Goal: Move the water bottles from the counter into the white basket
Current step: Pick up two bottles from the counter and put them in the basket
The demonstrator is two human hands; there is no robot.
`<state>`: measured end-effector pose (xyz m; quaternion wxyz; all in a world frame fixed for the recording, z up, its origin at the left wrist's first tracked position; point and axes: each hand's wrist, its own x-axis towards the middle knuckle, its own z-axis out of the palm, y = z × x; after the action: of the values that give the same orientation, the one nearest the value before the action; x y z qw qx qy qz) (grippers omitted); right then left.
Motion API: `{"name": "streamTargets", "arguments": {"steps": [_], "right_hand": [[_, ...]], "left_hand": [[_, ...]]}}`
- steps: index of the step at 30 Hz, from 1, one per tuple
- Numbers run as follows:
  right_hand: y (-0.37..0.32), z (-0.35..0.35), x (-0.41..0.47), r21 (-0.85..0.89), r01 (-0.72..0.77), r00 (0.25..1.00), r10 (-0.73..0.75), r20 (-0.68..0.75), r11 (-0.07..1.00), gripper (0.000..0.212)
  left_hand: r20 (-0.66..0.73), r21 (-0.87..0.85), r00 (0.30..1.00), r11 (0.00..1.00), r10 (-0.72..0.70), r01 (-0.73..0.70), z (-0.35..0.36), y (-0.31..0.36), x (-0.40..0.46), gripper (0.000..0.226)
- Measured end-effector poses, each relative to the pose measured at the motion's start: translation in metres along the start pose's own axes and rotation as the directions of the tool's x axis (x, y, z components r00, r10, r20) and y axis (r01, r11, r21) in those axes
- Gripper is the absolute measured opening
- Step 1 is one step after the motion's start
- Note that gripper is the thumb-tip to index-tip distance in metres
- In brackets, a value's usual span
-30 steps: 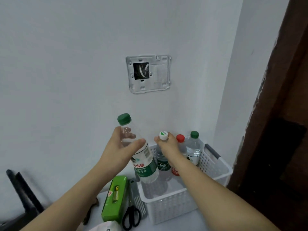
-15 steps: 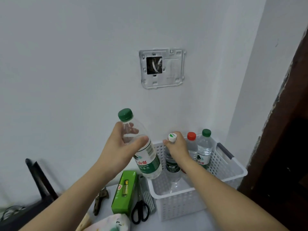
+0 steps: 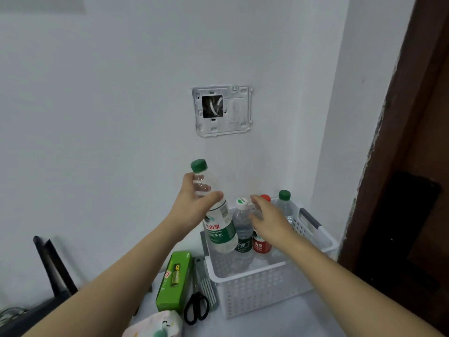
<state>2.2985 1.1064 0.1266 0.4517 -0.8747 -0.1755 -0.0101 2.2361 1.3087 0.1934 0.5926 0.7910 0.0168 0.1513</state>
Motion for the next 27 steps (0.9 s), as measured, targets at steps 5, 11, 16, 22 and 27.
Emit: {"name": "streamTargets", "arguments": {"steps": [5, 11, 16, 22, 27], "right_hand": [[0.01, -0.008, -0.034, -0.141, 0.066, 0.997, -0.072, -0.041, 0.988, 0.056], [0.014, 0.017, -0.049, -0.325, 0.04, 0.995, -0.069, -0.077, 0.945, 0.069], [0.019, 0.024, -0.049, -0.446, 0.034, 0.992, -0.085, -0.093, 0.895, 0.062], [0.018, 0.025, -0.049, -0.435, 0.013, 0.994, -0.059, -0.091, 0.901, 0.059], [0.015, 0.024, -0.051, -0.409, 0.008, 0.993, -0.056, -0.106, 0.912, 0.055]], "left_hand": [[0.106, 0.143, 0.991, 0.988, -0.081, 0.066, 0.02, -0.035, 0.015, 0.065], [-0.098, 0.58, 0.979, 0.79, -0.177, 0.2, 0.047, -0.077, 0.02, 0.072], [-0.177, 0.6, 0.975, 0.771, -0.132, 0.214, 0.06, -0.1, 0.015, 0.063], [-0.191, 0.638, 0.971, 0.734, -0.143, 0.233, 0.056, -0.103, 0.021, 0.059], [-0.175, 0.671, 0.974, 0.706, -0.145, 0.226, 0.057, -0.101, 0.017, 0.065]]}}
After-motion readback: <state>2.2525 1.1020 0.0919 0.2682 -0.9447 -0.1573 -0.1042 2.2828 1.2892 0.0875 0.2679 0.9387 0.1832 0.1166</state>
